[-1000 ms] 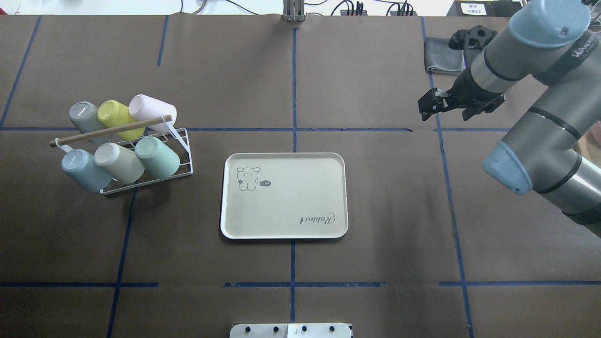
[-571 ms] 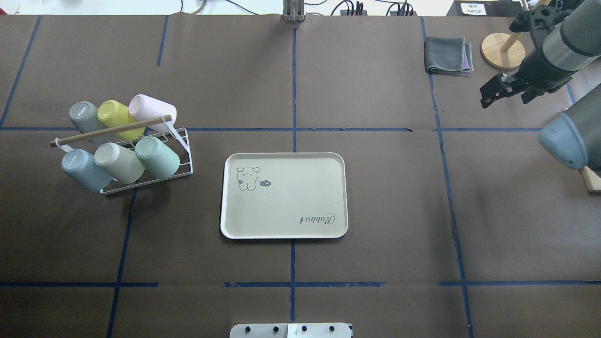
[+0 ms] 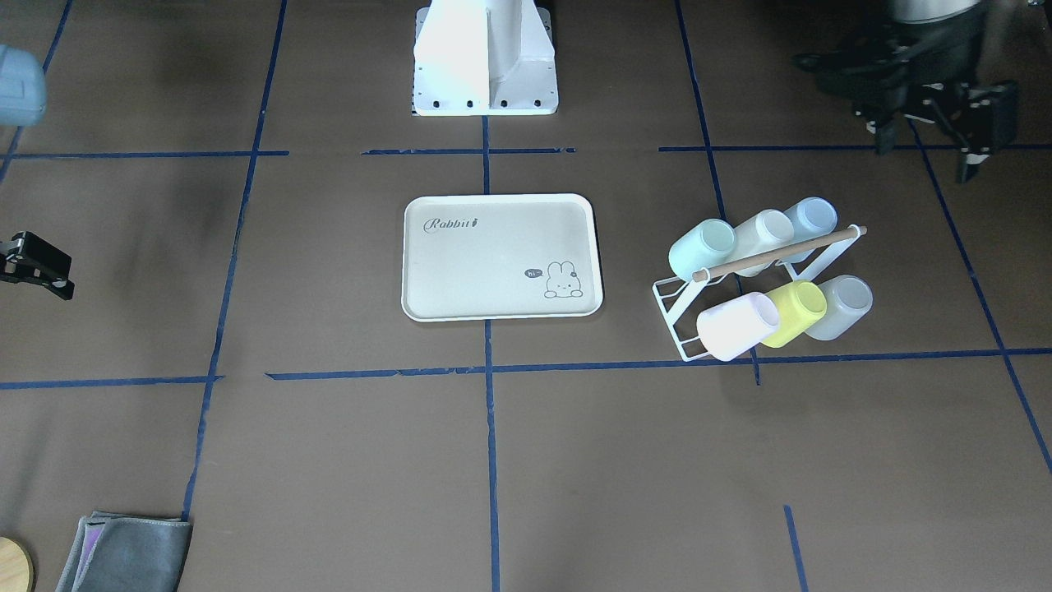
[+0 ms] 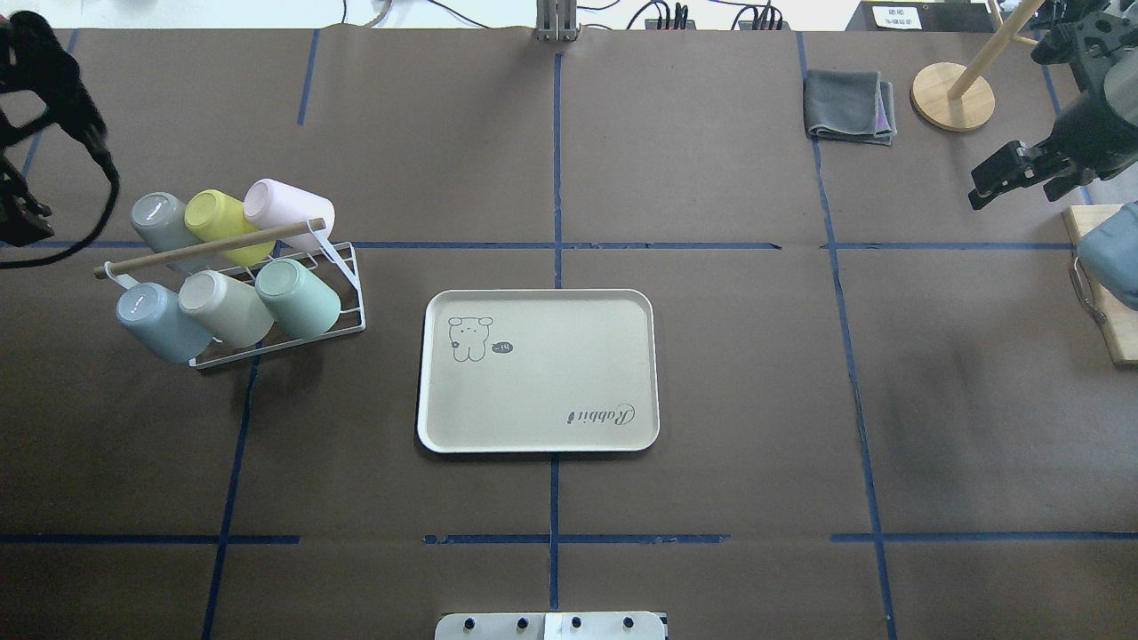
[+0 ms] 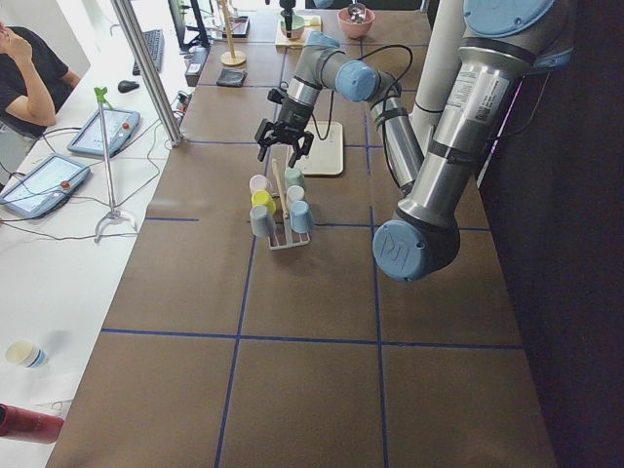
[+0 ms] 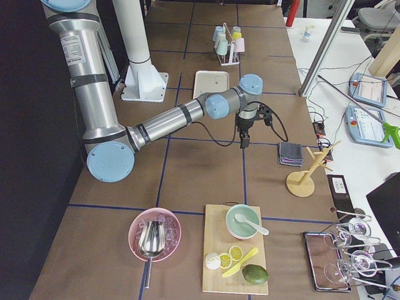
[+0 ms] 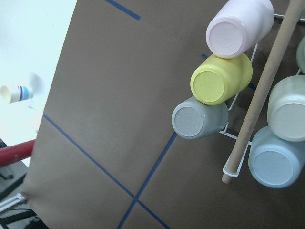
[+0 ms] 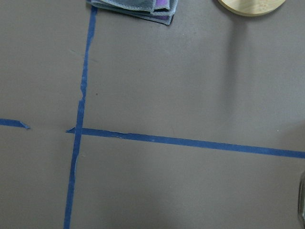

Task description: Pick up and place green cup on tray

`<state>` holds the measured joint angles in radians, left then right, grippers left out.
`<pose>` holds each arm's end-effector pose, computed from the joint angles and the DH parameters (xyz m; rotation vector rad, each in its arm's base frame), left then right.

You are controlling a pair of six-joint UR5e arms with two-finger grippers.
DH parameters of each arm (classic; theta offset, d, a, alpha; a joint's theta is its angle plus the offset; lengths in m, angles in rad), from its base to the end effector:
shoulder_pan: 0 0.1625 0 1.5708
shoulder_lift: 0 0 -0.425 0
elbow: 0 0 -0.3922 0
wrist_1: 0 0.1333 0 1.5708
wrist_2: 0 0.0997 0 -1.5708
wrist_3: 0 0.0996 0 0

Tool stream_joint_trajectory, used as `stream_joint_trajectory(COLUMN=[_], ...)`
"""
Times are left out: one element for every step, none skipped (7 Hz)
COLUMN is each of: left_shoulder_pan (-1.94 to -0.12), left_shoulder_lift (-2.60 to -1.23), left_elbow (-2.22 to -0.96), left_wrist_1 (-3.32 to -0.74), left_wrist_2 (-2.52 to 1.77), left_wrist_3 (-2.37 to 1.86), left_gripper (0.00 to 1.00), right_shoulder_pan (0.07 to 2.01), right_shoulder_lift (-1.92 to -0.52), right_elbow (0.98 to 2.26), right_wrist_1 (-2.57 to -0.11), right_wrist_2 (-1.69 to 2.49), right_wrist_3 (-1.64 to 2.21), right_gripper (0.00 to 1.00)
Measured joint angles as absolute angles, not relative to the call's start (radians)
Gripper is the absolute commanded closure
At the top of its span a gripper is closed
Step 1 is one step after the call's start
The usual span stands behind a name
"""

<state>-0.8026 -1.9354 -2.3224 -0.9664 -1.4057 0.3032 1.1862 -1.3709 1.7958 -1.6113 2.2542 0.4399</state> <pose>0.2112 -0.4339 0.2440 0.5578 -0.0412 1.0025 -0.1460 -0.5484 0.4516 0.0679 -0.7659 -0.0788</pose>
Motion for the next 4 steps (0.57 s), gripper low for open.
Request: stream_joint_trajectory(left_shoulder_pan=[-0.703, -0.620, -0.528, -0.441], left_shoulder_lift=[-1.961, -1.981, -1.987, -1.991], left_elbow=[-2.326, -2.325, -2.323, -2.318], left_wrist_1=[-0.927, -0.886, -0.861, -0.848], left_wrist_2=[-1.245, -1.121, -0.998, -0.910], left_wrist_3=[0.379, 0.461, 0.516, 0.541], left_gripper=[0.00, 0.00, 0.00, 0.00], right_shoulder_pan=[1.189, 1.190, 1.192, 1.195], right_shoulder_lift=[-1.381, -1.388, -1.392, -1.395], right_elbow=[1.795, 1.795, 1.795, 1.794], right_wrist_1=[-1.611, -1.611, -1.611, -1.611], right_wrist_2=[2.259, 2.268, 2.278, 2.286], right_wrist_3=[0.442, 0.445, 0.447, 0.448], right_gripper=[0.00, 0.00, 0.00, 0.00])
